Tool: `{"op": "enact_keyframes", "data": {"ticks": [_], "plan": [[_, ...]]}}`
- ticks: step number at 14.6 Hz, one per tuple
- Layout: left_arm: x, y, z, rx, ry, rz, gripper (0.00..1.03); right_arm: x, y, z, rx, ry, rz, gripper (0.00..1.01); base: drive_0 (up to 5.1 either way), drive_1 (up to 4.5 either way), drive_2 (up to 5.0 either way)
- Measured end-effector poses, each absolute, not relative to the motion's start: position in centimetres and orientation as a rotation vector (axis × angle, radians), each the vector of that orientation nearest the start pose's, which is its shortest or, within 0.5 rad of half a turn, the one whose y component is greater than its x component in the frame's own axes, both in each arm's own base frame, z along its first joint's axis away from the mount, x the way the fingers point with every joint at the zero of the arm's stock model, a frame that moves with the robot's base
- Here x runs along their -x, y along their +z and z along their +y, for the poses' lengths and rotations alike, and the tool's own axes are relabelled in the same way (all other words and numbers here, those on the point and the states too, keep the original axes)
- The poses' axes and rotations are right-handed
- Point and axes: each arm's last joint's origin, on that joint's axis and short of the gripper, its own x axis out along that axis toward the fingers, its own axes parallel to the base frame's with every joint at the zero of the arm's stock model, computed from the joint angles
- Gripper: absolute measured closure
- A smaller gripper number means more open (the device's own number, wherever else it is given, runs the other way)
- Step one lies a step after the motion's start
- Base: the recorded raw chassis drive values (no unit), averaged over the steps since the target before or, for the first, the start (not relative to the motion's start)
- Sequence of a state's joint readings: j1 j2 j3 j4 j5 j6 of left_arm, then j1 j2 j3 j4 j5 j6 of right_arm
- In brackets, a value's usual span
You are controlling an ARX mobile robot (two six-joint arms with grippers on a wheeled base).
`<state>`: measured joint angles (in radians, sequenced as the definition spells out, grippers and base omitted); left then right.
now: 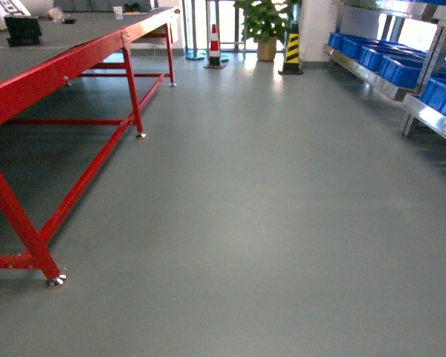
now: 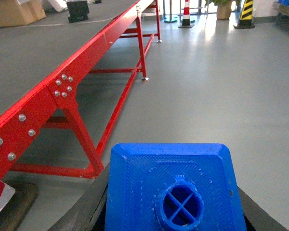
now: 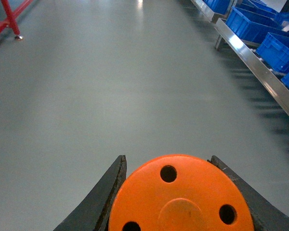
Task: Sort blue parts and orange caps into right shelf containers
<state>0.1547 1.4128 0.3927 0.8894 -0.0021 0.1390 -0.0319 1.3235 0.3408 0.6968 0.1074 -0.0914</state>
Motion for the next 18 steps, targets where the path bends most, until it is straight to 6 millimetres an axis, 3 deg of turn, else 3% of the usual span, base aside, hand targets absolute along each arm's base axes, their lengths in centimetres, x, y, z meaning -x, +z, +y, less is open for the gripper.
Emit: {"op": "enact_keyframes", "data": {"ticks": [18], "plan": [[-25.08, 17.42, 3.87, -0.129, 0.144, 0.142, 0.58, -23.36, 16.18, -1.03, 0.101, -0.121, 0.292, 0.57, 5.1, -2.35, -2.3]]}}
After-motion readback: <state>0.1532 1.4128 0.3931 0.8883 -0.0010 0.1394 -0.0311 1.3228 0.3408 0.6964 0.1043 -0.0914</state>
